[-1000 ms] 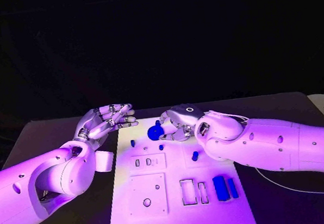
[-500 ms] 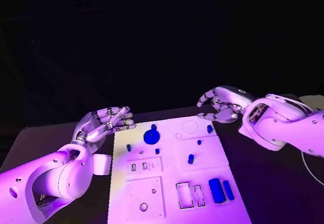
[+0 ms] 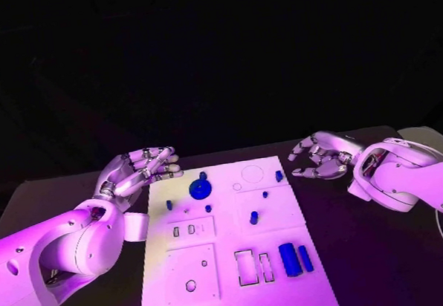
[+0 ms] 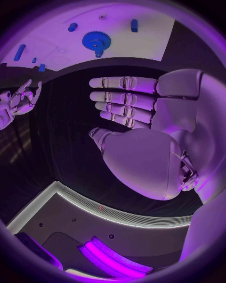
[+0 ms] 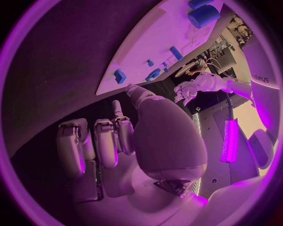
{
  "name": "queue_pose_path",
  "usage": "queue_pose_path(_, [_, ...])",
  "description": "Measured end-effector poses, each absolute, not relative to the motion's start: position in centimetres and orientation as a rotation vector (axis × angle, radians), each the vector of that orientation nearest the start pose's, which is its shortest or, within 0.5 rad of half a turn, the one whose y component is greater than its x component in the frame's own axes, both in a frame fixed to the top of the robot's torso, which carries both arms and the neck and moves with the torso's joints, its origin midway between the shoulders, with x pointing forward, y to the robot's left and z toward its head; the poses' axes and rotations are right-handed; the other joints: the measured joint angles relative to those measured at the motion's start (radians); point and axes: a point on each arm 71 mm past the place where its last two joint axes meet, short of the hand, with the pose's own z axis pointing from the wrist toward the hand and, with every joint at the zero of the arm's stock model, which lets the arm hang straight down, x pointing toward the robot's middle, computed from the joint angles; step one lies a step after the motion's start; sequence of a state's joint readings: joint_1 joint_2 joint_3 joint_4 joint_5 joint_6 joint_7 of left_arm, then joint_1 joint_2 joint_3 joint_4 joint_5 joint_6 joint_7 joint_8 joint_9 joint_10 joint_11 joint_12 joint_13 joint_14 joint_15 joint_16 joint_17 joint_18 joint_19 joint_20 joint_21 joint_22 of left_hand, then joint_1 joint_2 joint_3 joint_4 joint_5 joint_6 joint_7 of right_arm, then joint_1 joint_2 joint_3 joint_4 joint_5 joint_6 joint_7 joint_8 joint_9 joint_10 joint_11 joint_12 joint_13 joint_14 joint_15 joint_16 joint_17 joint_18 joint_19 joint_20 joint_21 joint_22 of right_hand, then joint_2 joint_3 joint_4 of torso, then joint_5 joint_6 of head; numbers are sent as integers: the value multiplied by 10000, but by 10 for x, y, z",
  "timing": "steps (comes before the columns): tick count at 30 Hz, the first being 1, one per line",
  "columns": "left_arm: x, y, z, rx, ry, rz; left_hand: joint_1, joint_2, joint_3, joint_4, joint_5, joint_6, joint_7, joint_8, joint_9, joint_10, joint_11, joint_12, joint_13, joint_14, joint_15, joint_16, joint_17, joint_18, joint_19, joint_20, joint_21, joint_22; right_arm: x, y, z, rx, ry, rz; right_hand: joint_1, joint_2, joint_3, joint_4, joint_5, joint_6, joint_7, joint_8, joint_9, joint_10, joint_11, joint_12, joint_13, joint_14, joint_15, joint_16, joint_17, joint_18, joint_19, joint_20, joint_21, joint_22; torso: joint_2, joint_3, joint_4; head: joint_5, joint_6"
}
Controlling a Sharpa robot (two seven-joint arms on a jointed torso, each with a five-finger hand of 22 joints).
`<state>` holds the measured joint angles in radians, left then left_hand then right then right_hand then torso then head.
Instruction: Assemble the parts on the task board
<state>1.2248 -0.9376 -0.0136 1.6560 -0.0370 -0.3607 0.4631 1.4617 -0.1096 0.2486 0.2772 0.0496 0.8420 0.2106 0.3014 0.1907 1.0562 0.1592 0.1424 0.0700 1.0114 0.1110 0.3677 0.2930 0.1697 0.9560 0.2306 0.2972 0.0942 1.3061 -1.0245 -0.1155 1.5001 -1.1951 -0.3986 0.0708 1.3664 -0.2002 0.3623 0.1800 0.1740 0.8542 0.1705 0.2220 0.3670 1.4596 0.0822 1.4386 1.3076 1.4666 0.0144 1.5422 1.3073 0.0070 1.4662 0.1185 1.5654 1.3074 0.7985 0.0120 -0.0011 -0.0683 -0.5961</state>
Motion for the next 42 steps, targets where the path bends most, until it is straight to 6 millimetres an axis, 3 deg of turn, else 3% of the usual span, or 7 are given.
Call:
queue_pose_path(6, [472, 219, -141, -10101, 13100, -15977, 0, 0, 0, 0, 0, 0, 0, 0, 0, 0, 0, 0, 0, 0, 0, 0, 0, 0, 0, 0, 0, 1, 494, -291, -161, 421, 15930, 6802, 40, -40, 33, -92, 0, -420, -13, -290, -87, -1, 0, 0, -1, 0, 0, 0, 0, -1, 0, 0, 0, -1, 2, -10, 32, -54, -30])
queue_pose_path(12, [472, 219, -141, -10101, 13104, -15982, 0, 0, 0, 0, 0, 0, 0, 0, 0, 0, 0, 0, 0, 0, 0, 0, 0, 1, 0, 0, 0, 1, 502, -284, -165, 266, 15962, 6773, 40, -40, 33, -93, 0, -418, -11, -290, -95, 0, 0, 0, -1, 0, 0, 0, 1, 0, 0, 0, 0, -1, 6, -32, 58, -48, -80])
queue_pose_path(27, [472, 219, -142, -10100, 13108, -15985, 0, 0, 0, 0, 0, 0, 0, 0, 0, 0, 0, 0, 0, 0, 0, 0, -2, 0, 0, 0, 0, 2, 512, -274, -177, 130, 16196, 6611, 40, -41, 141, -200, 0, -416, -9, -289, -92, -1, 0, -1, -2, 0, 0, 38, 6, -1, 0, 0, 0, 6, -3, -23, 44, 29, -168])
queue_pose_path(37, [473, 220, -142, -10102, 13107, -15981, 0, 0, 0, 0, 0, 0, 0, 0, 0, 0, 0, 0, 0, 0, 0, 0, -2, 0, 0, 0, 0, 2, 514, -272, -179, 69, 16299, 6558, 40, -41, 395, -284, 0, 228, -37, -91, -13, -1, 0, 52, -2, 0, -1, 38, 5, 0, 0, 0, 0, 4, -8, -17, 26, 52, -205])
queue_pose_path(42, [473, 220, -142, -10102, 13109, -15982, 0, 0, 0, 0, 0, 0, 0, 0, 0, 0, 0, 0, 0, 0, 0, 0, -3, 0, 0, 0, 0, 2, 514, -270, -180, 36, 16332, 6572, -5, 5, 423, -312, 0, 249, -61, -91, -13, -1, 0, 89, -3, 0, -1, 38, 5, 0, 0, 0, 0, 4, -8, -13, 26, 38, -220])
